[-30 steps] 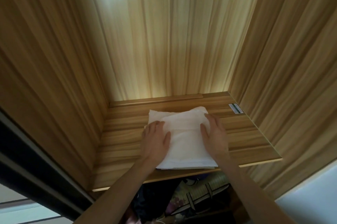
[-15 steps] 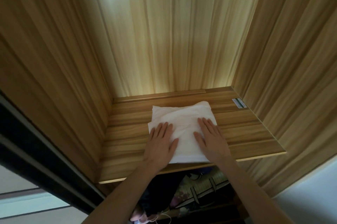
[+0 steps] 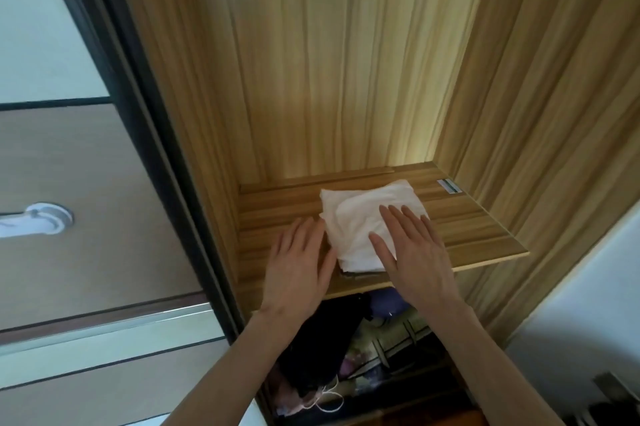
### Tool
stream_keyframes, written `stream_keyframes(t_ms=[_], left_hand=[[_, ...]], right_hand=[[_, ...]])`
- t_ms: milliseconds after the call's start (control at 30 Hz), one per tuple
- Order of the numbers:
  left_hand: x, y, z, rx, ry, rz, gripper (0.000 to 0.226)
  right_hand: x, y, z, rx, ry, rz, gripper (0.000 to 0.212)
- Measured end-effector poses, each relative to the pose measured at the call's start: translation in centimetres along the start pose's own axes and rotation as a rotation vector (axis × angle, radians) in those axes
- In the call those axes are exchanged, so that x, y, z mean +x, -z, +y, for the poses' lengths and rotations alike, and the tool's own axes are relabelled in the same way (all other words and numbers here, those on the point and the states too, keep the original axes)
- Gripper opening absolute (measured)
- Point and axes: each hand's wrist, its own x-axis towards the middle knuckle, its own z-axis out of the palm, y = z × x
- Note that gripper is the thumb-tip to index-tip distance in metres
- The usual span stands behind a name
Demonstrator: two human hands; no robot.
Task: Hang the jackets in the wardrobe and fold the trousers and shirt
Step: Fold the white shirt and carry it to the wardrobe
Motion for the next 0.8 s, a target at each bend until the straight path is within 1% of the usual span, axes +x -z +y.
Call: stream_keyframes(t_ms=[100, 333, 433, 567, 667, 800], left_hand=[[-2.9, 3.6, -0.5, -0.002, -0.052, 0.033, 0.058], [-9.0, 11.2, -3.7, 0.020, -0.117, 0.122, 0.052], [-11.2, 13.3, -5.8, 0.015, -0.081, 0.167, 0.049], [-14.7, 16.2, -8.1, 0.071, -0.005, 0.217, 0.042], [-17.8, 18.3, -9.9, 0.151, 0.063, 0.231, 0.039], [-21.6, 20.7, -12.8, 0.256, 0.148, 0.278, 0.045]], right_hand=[[-2.2, 2.3, -3.9, -0.027, -0.002, 0.048, 0.062], [-6.1, 6.8, -12.6, -0.019, -0.020, 0.012, 0.068], [-6.8, 7.7, -15.7, -0.005, -0.010, -0.028, 0.068], [-7.2, 8.4, -19.3, 0.038, 0.043, -0.015, 0.060], [-7.6, 8.6, -22.5, 0.105, 0.074, 0.011, 0.059], [-8.4, 8.8, -27.9, 0.196, 0.124, 0.094, 0.060]])
